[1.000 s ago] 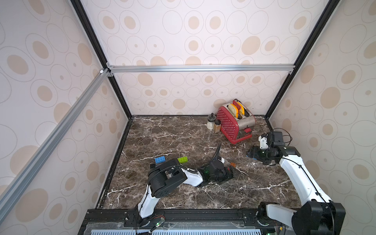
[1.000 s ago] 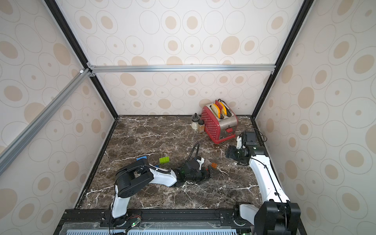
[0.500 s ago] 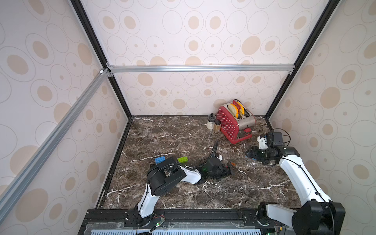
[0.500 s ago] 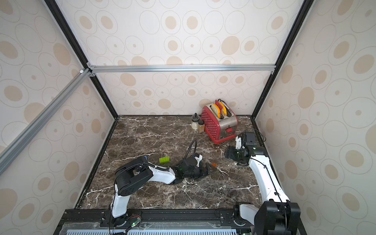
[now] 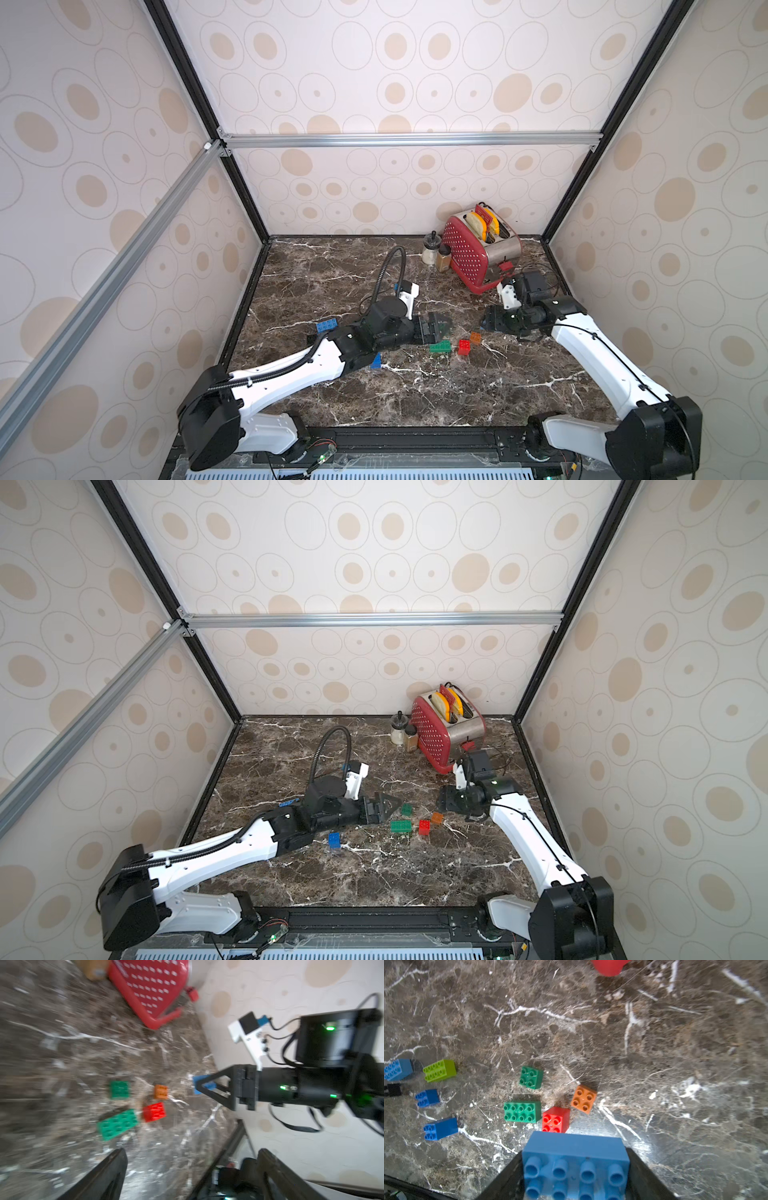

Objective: Assemble the letter f with lego
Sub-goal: Assemble the lego brick with the lego brick.

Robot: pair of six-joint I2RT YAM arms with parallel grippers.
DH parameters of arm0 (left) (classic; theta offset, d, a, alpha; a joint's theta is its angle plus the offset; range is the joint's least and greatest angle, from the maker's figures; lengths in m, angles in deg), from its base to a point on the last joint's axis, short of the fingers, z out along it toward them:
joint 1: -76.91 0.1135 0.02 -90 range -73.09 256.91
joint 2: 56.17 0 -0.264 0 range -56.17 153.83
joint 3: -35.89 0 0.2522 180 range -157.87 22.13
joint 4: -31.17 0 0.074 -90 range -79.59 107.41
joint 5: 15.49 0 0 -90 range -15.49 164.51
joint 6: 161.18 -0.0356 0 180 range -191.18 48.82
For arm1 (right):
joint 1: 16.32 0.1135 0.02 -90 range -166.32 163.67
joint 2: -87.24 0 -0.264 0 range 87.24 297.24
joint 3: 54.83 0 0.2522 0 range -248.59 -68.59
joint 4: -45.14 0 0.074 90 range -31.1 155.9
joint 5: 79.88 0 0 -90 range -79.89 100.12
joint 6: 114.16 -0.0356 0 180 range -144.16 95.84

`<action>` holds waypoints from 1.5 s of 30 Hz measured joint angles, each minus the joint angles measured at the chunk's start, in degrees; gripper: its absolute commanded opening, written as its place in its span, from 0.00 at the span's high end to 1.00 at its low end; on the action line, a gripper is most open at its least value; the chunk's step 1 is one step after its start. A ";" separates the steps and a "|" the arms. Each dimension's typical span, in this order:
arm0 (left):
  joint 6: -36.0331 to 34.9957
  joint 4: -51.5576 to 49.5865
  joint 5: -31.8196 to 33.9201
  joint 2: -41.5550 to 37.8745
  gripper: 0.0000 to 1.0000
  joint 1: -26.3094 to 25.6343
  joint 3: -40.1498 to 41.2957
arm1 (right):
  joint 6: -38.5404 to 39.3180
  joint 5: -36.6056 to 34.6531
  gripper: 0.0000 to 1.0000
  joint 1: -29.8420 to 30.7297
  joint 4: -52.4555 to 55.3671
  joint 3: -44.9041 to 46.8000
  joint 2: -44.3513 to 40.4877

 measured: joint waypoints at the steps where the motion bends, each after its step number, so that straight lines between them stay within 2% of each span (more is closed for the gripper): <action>1: -1.62 -3.08 2.21 -0.37 0.01 0.37 0.20 | -0.81 -0.57 0.28 1.97 -0.20 0.02 0.81; 5: -4.83 -9.31 7.61 -0.02 0.01 2.01 4.39 | -4.57 -2.71 0.28 7.56 -1.36 0.61 3.63; 8: -5.68 -12.81 12.92 1.42 0.01 2.49 6.84 | -7.58 -4.13 0.28 9.05 -2.40 2.21 4.50; 13: -7.63 -14.23 19.23 3.08 0.01 3.08 7.61 | -12.48 -6.58 0.28 11.04 -3.28 3.21 5.57; 16: -8.83 -12.74 20.37 3.08 0.01 4.39 8.83 | -14.51 -7.43 0.28 12.79 -4.22 2.97 7.28; 19: -9.79 -9.90 18.60 3.41 0.01 7.52 11.65 | -15.98 -8.17 0.28 14.95 -4.79 2.10 10.40; 25: -10.99 -2.84 8.41 2.78 0.01 14.71 18.03 | -17.73 -9.22 0.28 16.55 -5.40 1.84 12.26; 30: -11.41 -0.17 2.67 1.53 0.01 15.17 18.71 | -18.34 -10.49 0.28 16.98 -5.44 1.77 12.26; 38: -11.41 2.80 -2.01 1.25 0.01 15.32 19.43 | -17.84 -11.58 0.28 17.20 -4.83 1.31 12.26; 45: -11.43 6.21 -6.16 -4.35 0.01 15.39 22.29 | -16.41 -11.82 0.27 17.20 -4.59 0.17 13.05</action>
